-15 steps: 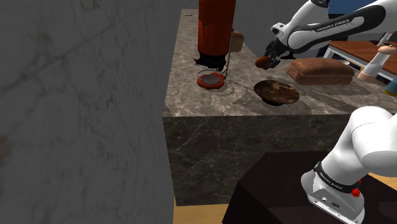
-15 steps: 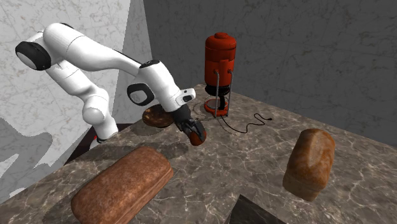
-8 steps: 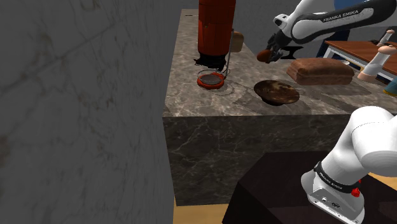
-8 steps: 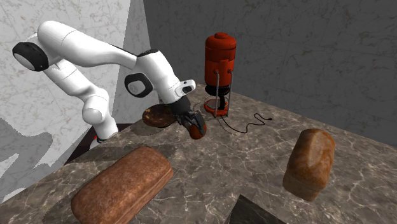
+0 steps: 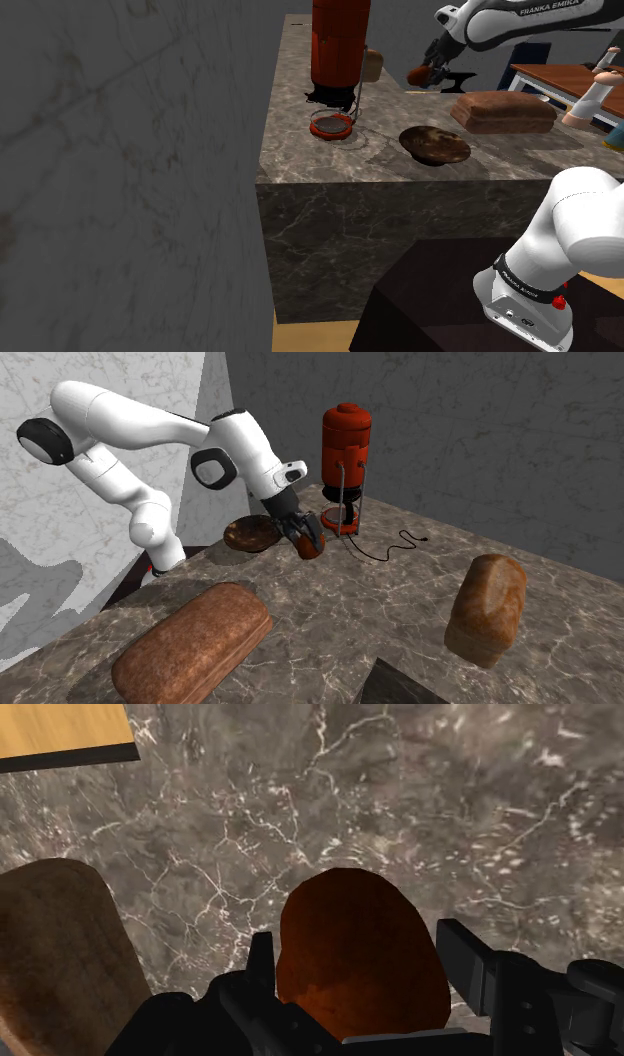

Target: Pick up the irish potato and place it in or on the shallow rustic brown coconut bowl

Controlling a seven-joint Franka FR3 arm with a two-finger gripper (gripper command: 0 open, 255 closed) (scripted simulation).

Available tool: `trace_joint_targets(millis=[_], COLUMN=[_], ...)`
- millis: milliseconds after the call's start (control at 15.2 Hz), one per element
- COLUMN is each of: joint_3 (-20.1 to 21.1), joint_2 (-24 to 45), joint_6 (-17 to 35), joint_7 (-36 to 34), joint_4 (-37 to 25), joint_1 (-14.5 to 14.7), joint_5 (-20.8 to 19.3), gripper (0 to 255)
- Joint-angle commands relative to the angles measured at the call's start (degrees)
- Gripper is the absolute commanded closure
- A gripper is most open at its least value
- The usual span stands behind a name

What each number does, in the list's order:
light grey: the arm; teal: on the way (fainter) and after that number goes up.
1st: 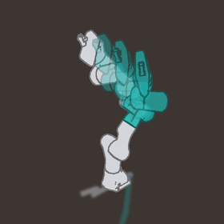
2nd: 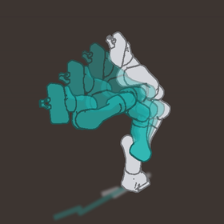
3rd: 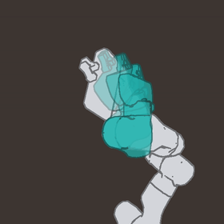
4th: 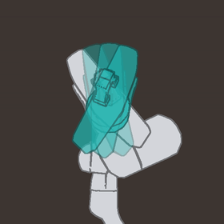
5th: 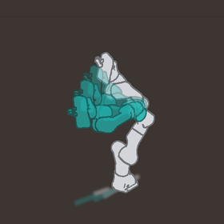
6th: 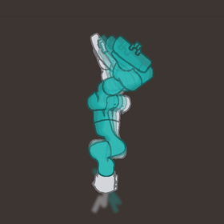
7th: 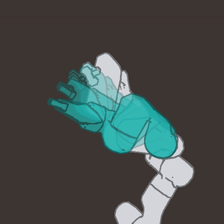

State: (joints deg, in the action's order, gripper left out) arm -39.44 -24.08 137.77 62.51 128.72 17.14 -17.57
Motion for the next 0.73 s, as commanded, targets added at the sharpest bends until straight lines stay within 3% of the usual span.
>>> trace_joint_targets(millis=[0, 330, 660], joint_3=[1.99, 10.09, 17.21], joint_2=[-2.25, -12.88, -23.46], joint_6=[-0.99, -4.04, -8.49], joint_7=[-1.73, -8.39, -13.39], joint_4=[1.51, 10.63, 18.48], joint_1=[-1.1, -5.89, -8.77], joint_5=[-1.44, -6.02, -7.07], gripper=[255, 255, 255])
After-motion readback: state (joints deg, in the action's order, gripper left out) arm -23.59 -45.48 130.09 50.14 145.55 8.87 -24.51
